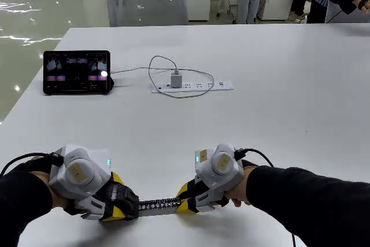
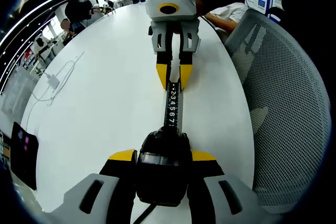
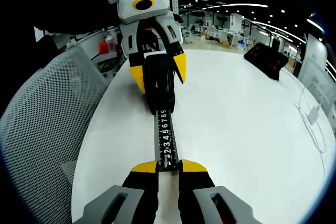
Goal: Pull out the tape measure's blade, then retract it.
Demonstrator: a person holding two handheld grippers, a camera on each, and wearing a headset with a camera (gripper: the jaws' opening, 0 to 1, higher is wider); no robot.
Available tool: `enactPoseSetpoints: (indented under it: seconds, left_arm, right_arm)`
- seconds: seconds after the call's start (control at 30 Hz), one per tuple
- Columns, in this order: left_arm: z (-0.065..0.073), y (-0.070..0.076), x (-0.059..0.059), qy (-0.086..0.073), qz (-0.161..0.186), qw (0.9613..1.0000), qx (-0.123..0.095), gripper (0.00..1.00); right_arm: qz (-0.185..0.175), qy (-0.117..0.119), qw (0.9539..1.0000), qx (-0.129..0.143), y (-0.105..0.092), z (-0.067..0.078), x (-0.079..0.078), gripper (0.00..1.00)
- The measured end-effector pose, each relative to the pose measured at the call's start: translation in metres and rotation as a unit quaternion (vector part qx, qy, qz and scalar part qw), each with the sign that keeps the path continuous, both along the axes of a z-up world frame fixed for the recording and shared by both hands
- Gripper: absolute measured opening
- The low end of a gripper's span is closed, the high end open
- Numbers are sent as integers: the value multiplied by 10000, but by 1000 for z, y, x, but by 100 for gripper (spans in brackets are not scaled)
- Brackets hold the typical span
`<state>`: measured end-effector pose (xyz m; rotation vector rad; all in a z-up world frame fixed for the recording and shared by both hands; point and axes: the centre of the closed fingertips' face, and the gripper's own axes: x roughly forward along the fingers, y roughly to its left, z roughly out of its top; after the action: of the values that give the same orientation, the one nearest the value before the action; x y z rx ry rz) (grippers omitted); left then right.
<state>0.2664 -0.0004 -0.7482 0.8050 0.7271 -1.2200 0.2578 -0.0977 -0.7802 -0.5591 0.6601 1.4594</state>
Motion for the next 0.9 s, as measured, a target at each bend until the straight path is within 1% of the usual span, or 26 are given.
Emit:
enactPoseSetpoints:
  seconds: [0.9]
  left_arm:
    - [0,0,0,-23,1,10000,9,32]
  right_arm:
    - [-52,0,10000,-63,-21,2,0,10]
